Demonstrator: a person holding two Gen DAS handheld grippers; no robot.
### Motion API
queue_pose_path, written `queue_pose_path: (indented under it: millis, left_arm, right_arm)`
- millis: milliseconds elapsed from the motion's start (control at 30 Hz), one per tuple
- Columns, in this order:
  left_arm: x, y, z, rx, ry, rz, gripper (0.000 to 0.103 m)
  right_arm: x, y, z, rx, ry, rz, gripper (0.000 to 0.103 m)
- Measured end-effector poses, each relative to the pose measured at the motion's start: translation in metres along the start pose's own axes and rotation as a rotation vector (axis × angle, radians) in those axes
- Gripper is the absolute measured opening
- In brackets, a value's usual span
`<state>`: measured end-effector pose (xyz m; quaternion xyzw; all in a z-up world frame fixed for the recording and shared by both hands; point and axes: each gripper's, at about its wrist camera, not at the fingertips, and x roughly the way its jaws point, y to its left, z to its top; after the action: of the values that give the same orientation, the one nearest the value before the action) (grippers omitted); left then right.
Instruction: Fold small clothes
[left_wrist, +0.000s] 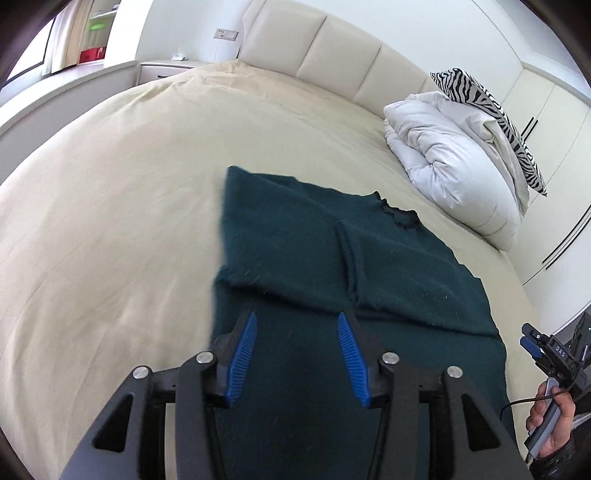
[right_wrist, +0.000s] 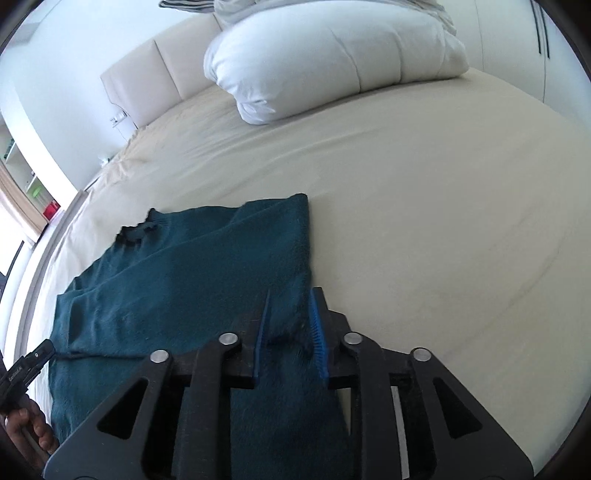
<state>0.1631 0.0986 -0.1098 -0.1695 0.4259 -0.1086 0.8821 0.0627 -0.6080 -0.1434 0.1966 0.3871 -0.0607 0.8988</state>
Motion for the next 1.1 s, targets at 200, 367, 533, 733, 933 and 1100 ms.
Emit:
queue_pose_path:
  millis: [200, 367, 533, 733, 933, 1100]
  left_arm:
    - [-0.057, 0.039, -0.061, -0.056, 0.083, -0.017, 0.051]
    - [-0.090, 0.054, -0.110, -0.079, 0.164, -0.070, 0.051]
    - [-0.111, 0.059, -0.140, -0.122, 0.228, -0.144, 0.051]
    - [-0.117, 0.059, -0.155, -0.138, 0.284, -0.197, 0.051]
    - [-0.120, 0.058, -0.163, -0.133, 0.322, -0.194, 0.033]
    - [-0.119, 0.058, -0.171, -0.132, 0.353, -0.192, 0.012]
  right_arm:
    - [-0.080, 0.000, -0.058, -0.048, -0.040, 0.088, 0.076]
    - [-0.116, -0.012, -0.096, -0.019, 0.018, 0.149, 0.076]
    - [-0.138, -0.044, -0.131, 0.062, 0.100, 0.209, 0.076]
    - [-0.147, -0.077, -0.154, 0.157, 0.180, 0.236, 0.072]
    - [-0.156, -0.101, -0.173, 0.193, 0.262, 0.233, 0.070]
    - [-0.170, -0.128, -0.184, 0.254, 0.316, 0.224, 0.070]
